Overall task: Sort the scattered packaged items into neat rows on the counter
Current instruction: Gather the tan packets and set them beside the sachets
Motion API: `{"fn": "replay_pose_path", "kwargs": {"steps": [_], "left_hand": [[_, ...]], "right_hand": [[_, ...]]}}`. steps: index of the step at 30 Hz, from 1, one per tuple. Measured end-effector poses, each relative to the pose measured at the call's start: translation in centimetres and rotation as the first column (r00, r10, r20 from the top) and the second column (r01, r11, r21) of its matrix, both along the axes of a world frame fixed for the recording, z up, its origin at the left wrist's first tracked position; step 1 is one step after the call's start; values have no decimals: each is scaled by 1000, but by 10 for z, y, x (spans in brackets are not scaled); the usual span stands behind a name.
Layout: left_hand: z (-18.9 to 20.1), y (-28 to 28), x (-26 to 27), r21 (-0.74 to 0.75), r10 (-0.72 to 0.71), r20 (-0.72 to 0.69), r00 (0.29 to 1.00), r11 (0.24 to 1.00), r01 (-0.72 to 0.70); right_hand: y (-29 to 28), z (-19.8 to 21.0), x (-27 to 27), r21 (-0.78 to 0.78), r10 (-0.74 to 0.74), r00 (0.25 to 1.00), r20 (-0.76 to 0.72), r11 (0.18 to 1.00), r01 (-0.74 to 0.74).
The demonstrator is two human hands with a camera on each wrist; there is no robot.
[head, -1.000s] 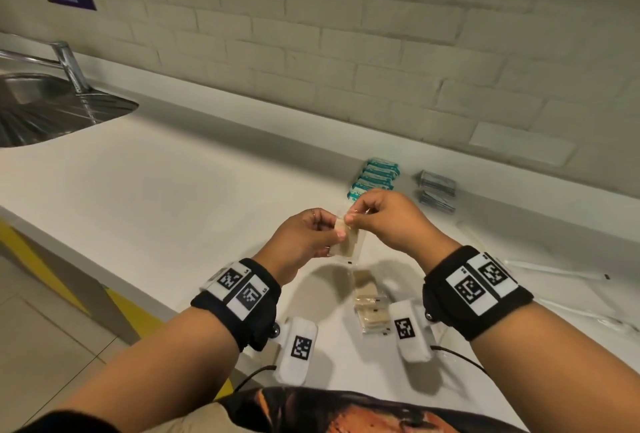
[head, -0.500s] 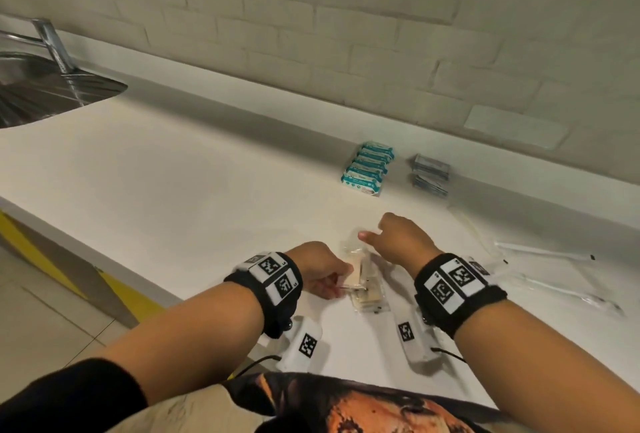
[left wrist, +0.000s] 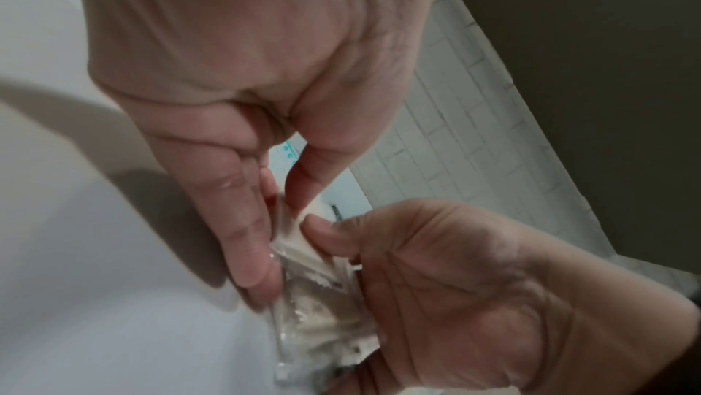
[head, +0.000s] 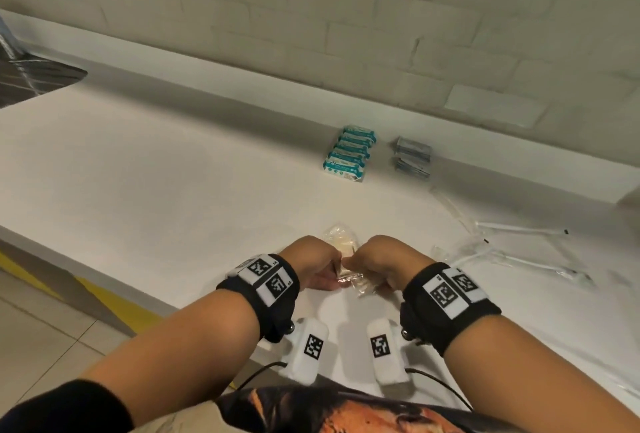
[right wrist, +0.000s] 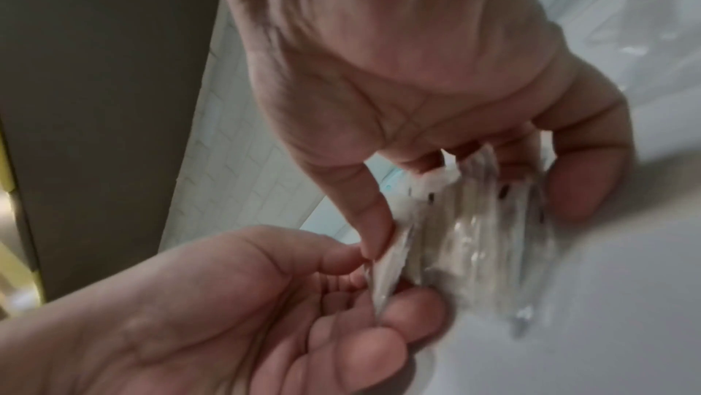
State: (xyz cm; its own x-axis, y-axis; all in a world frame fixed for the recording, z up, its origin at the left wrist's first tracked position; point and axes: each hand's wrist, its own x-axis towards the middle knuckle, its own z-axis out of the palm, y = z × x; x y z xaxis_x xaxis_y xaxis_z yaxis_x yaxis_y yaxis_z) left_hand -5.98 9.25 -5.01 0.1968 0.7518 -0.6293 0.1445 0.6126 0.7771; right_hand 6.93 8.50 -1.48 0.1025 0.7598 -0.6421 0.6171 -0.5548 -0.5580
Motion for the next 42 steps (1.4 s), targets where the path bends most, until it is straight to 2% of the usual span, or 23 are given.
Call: {"fn": "replay_pose_path", "kwargs": {"steps": [4,6,8,10,11,14,16,18,22,25,30,33,36,39,42], "left_hand": [[0,-4,-4,45,-6,95,995,999,1],[1,-1,-7,142,-30,26,999,990,26],[0,7,-12,274,43,-62,997,962,-24],[1,16,-15,385,121,-49,991,918,-93],[2,19,-16,436,117,-57,991,896,-81],[3,22,-11,486,-36,-204,978,864,133],[-2,20,-7,449,-123,-223,967,868,213],[-7,18,-5,458,-148,-256,955,852,255],[-14,20,-6,476,-126,-231,965,850,225],[-15,22,-1,499,-125,-242,962,835,234],[-18,26,10,505,-142,-179,974,836,215],[-22,32,8,521,-115,-159,981,834,182],[-23,32,6,529,-122,-145,982,829,181],[-24,28,15,531,-157,-151,976,820,214],[-25,26,19,564,-110,-158,981,805,181]], "right_hand": [[0,5,-3,152,54,999,6,987,-54],[3,9,0,264,111,988,108,955,-136],[9,16,4,389,128,961,245,895,-218],[12,24,7,500,121,933,340,817,-288],[14,23,7,523,128,909,397,782,-339],[14,3,3,394,260,785,563,750,-531],[12,-16,3,296,337,739,583,759,-580],[12,-23,9,307,296,771,564,792,-528],[13,-22,26,279,204,824,529,875,-396],[15,-23,28,342,218,844,491,842,-417],[21,-17,23,454,268,919,289,807,-378],[24,-17,26,431,237,902,361,816,-387],[20,-25,27,328,278,809,517,809,-488],[16,-30,21,294,361,799,481,792,-535],[19,-31,22,335,350,797,493,769,-545]]}}
